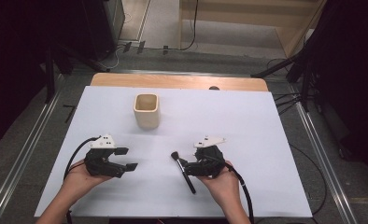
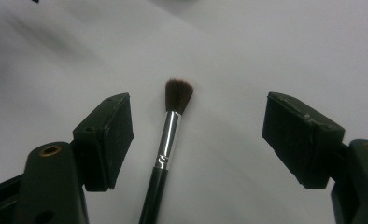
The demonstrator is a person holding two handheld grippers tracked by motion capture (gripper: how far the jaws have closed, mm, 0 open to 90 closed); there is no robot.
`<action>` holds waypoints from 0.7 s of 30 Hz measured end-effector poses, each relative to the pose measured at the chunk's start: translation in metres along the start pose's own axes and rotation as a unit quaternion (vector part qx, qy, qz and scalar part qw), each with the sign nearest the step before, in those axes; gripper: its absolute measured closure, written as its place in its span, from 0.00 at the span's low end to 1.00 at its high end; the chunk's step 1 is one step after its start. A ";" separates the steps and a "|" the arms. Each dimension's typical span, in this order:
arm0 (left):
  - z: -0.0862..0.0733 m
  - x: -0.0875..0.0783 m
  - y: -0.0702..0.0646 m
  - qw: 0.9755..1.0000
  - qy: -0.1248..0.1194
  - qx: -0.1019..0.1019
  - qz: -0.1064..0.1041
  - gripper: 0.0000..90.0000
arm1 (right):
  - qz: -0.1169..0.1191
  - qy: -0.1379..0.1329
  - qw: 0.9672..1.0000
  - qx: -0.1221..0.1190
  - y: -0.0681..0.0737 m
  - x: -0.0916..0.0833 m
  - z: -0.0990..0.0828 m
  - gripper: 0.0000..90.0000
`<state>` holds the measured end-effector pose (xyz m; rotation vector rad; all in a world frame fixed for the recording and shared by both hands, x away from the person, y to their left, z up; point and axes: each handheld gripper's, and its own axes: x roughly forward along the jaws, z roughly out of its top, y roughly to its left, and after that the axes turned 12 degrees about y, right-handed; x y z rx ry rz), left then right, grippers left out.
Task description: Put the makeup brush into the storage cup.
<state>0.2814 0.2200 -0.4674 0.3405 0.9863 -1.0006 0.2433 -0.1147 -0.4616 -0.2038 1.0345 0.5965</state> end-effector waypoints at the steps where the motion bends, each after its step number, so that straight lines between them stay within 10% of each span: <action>1: 0.000 0.000 0.000 1.000 0.001 0.000 0.000 0.31 | -0.001 0.007 1.000 -0.003 -0.001 0.000 0.002 0.29; 21: 0.000 0.000 0.000 1.000 0.002 -0.001 0.000 0.31 | 0.012 0.144 0.990 0.005 0.004 0.011 0.026 0.34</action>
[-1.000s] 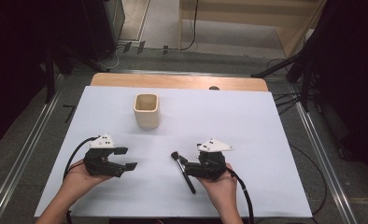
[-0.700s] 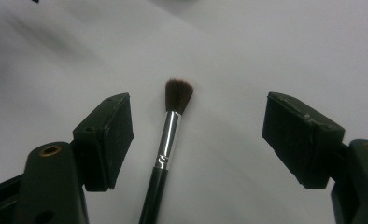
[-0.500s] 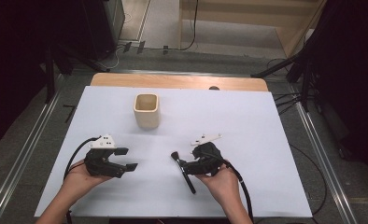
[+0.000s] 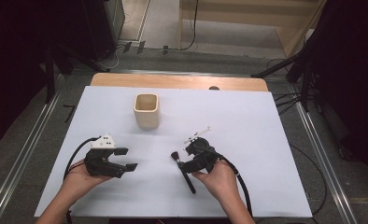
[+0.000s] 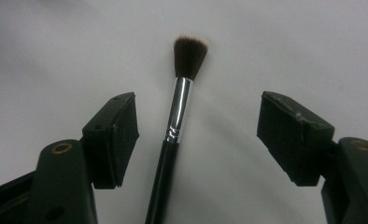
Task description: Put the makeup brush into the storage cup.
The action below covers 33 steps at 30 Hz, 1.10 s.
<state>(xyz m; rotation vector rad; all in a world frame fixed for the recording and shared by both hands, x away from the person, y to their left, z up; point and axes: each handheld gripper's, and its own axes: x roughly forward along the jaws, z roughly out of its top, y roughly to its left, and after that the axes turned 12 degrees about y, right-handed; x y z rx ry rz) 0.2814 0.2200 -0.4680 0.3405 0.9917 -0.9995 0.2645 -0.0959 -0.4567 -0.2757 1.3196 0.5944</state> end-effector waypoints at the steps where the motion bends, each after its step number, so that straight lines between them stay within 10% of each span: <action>1: 0.000 0.000 0.000 1.000 0.000 0.000 0.001 0.31 | 0.002 0.008 1.000 0.002 0.000 0.000 0.001 0.34; 33: 0.000 0.000 0.000 1.000 -0.002 -0.002 0.002 0.31 | -0.023 0.120 0.992 0.016 0.015 0.016 0.019 0.49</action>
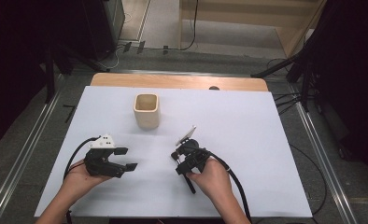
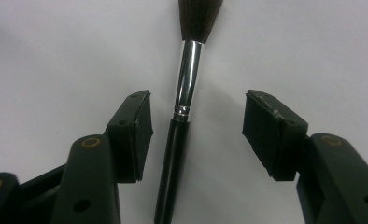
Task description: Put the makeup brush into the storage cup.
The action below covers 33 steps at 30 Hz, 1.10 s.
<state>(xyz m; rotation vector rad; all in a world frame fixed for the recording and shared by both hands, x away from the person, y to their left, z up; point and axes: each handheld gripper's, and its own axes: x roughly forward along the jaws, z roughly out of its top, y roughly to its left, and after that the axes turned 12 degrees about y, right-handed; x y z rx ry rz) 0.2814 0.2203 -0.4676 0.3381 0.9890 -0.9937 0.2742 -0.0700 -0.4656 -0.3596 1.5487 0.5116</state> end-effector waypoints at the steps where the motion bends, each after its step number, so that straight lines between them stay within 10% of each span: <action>1: 0.000 0.000 0.000 1.000 0.001 0.001 0.000 0.31 | -0.002 0.000 1.000 -0.001 0.001 0.002 0.000 0.50; 33: 0.000 -0.001 0.001 1.000 -0.002 -0.003 0.002 0.31 | -0.042 0.013 0.999 -0.006 0.016 0.020 0.004 0.80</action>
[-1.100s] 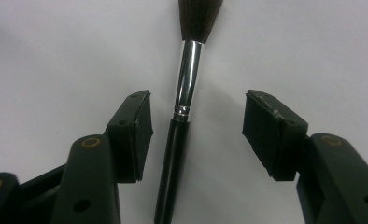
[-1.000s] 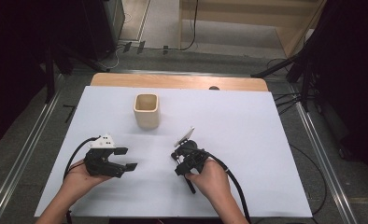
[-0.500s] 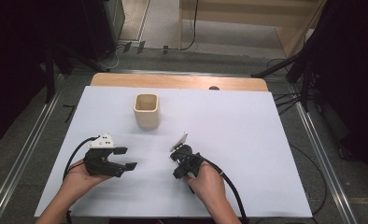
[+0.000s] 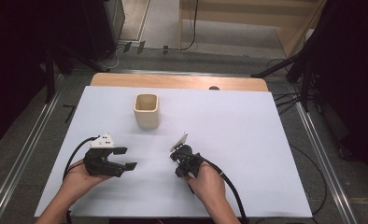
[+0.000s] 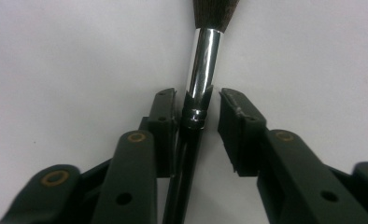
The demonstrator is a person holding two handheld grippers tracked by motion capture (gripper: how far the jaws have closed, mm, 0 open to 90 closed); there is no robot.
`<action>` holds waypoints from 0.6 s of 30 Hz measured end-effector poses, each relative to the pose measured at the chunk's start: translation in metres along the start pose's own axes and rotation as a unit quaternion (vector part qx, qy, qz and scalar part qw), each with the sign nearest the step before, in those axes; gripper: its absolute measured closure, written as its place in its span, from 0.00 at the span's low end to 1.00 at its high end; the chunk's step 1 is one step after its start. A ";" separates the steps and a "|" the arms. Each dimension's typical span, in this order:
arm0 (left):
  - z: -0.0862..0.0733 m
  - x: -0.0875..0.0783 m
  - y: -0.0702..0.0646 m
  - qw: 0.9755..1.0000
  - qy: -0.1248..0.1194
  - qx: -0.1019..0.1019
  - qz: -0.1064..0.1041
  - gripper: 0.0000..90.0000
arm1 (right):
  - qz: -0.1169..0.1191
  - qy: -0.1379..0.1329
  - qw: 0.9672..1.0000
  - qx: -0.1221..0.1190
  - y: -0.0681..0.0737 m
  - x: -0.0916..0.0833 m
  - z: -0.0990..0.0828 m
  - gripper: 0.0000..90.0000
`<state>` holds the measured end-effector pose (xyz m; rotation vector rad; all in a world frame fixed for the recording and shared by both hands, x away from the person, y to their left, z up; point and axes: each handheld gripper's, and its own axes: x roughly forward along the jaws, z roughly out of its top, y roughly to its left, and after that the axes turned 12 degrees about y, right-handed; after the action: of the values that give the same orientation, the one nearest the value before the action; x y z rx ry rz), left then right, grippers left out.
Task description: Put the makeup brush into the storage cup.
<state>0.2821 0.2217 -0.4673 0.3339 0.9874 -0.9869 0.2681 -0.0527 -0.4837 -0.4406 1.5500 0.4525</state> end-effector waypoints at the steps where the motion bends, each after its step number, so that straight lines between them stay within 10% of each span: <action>1: 0.000 0.000 0.000 1.000 0.000 0.000 0.000 0.31 | 0.001 -0.001 1.000 -0.001 0.000 0.000 0.000 0.82; 18: 0.000 0.000 0.000 1.000 0.000 0.000 -0.001 0.31 | 0.024 0.002 1.000 0.004 -0.006 -0.001 0.000 0.88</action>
<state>0.2820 0.2213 -0.4674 0.3325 0.9881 -0.9883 0.2715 -0.0571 -0.4832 -0.3985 1.5683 0.4818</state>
